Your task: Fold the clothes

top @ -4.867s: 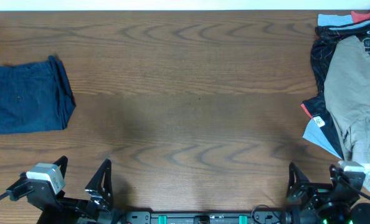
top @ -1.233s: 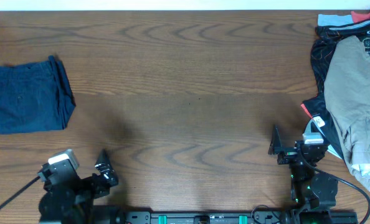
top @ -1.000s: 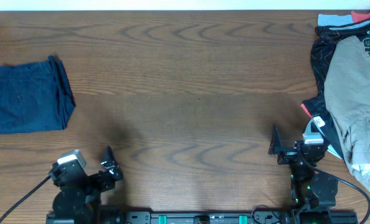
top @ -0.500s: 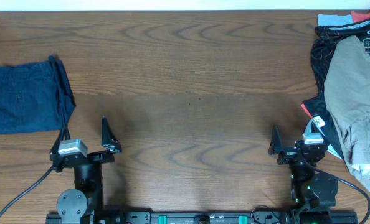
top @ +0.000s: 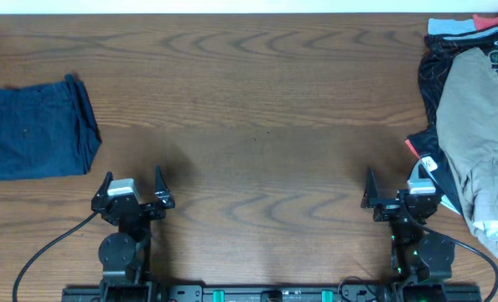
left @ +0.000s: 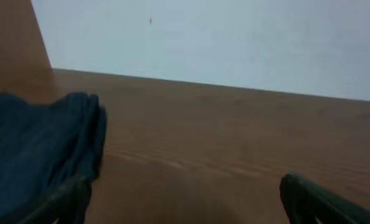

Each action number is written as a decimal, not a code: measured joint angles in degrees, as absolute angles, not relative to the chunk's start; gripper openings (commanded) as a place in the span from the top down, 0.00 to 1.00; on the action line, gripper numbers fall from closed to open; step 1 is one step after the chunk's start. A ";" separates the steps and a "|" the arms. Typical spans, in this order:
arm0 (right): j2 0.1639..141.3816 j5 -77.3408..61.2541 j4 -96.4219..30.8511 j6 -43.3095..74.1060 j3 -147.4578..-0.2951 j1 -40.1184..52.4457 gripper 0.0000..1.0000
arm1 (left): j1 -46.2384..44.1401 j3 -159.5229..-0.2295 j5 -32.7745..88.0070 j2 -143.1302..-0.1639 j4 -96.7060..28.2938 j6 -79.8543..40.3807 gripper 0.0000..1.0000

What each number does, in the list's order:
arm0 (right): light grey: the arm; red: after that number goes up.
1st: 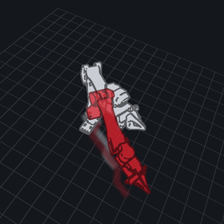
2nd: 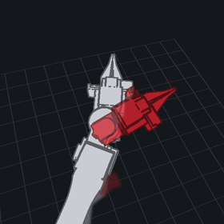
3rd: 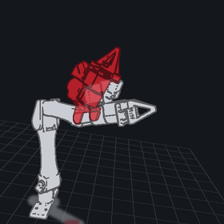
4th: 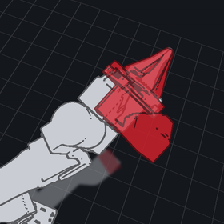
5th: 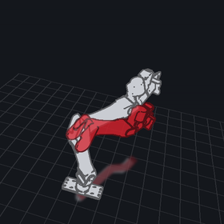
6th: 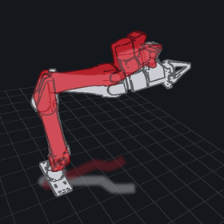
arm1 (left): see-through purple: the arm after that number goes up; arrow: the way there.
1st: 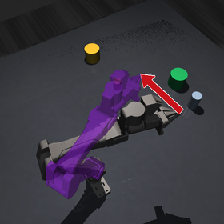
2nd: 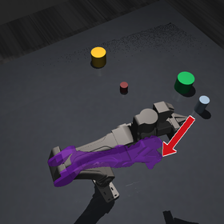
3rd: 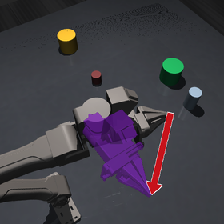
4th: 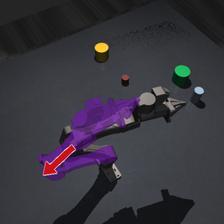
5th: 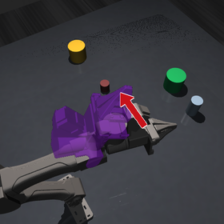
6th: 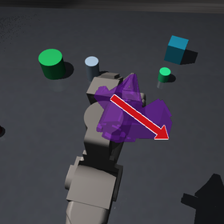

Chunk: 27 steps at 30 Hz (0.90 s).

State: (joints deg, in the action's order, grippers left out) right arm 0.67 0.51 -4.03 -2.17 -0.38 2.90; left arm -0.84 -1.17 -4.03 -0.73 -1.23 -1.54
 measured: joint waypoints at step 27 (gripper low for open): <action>0.64 0.51 -4.01 -2.17 -0.38 2.90 0.01 | -0.84 -1.21 -3.38 -0.60 -1.39 -1.72 0.02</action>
State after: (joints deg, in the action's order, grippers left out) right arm 0.64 0.51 -4.01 -2.17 -0.38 2.90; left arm -0.84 -1.21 -3.38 -0.60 -1.39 -1.72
